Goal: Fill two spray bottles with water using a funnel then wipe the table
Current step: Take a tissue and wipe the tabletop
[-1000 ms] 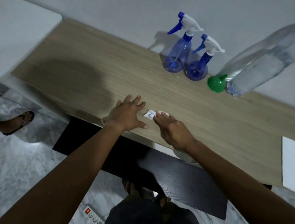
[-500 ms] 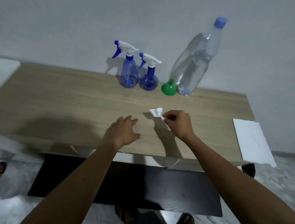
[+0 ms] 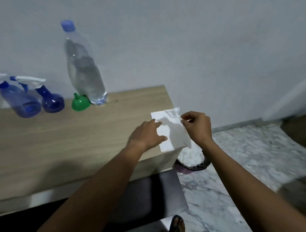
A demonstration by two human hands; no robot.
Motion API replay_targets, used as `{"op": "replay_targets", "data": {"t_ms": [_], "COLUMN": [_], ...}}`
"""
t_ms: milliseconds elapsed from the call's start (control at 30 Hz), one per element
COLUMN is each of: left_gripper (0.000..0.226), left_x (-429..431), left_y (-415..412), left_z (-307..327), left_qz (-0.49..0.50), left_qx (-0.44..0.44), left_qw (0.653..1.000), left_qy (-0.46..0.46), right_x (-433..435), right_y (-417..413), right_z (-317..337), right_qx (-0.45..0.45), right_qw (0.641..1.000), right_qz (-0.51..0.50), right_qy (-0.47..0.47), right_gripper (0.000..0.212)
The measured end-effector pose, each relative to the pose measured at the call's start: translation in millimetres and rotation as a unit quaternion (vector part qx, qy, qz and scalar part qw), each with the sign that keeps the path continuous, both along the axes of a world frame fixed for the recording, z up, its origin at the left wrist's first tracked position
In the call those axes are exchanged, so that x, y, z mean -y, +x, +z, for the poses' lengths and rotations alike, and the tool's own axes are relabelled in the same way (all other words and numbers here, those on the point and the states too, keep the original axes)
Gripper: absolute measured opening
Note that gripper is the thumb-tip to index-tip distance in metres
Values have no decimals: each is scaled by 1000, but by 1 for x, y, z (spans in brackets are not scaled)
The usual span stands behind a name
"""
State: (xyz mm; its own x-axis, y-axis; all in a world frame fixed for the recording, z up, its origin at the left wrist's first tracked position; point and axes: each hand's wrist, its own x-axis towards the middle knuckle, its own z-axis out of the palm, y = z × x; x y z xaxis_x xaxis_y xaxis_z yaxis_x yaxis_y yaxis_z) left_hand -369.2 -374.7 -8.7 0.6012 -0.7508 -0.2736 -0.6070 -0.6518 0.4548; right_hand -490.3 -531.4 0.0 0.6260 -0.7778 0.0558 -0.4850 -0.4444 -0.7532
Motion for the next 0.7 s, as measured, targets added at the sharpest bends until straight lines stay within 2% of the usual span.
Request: {"op": "replay_targets", "data": {"t_ms": [100,300,533,700], "left_gripper": [76,79,88,94], "left_x": [57,128,150,146], "left_y": [-26,-54,-30,-24], "left_z": [-9,-25,-39,-49], "left_qz": [2,-12,35,61], "left_qx": [43,50,85,55], "left_qw": [999,997,992,992], "left_qy": [26,50,81,92], "right_x": [47,111,147,169], "right_y": [-32,-70,-66,-47], "right_z": [-8,-28,-59,-87], "right_qx": [-5,-29,-64,-103], "right_qw": [1000,998,996,993], "right_qz": [-23,-36,-15,1], "right_qy": [11,47,53,57], "right_gripper": [11,10,12,16]}}
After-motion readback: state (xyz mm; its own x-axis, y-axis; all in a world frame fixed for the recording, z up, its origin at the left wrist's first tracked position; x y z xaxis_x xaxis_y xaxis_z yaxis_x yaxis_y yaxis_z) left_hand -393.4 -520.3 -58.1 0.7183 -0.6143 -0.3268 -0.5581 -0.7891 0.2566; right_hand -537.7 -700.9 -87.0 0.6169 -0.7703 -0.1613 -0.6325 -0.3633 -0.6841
